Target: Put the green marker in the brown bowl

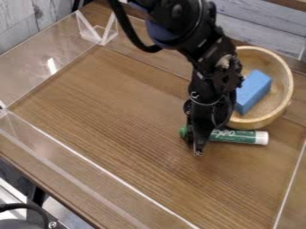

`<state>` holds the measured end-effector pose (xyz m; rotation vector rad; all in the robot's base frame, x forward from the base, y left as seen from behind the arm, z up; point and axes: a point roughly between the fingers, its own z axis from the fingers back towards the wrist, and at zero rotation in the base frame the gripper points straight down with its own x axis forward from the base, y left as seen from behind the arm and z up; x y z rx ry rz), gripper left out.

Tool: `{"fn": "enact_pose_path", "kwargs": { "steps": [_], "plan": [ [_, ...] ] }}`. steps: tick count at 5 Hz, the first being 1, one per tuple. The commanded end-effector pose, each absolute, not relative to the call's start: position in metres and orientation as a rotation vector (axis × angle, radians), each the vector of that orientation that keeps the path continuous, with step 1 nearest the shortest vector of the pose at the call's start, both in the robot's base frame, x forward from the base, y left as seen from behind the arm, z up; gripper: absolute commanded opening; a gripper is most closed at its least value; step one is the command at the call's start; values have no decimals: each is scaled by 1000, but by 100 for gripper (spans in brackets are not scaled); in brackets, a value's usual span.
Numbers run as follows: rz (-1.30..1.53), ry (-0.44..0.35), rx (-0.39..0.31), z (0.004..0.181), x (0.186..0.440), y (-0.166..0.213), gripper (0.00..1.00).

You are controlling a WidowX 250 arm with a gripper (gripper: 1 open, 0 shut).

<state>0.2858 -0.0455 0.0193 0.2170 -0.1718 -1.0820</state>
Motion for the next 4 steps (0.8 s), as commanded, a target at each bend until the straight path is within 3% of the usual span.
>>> {"fn": "enact_pose_path", "kwargs": {
  "steps": [1,4],
  "plan": [
    [-1083,-181,226,20,291,-48,0],
    [-1081,-180,242,20,297,-48,0]
  ]
}}
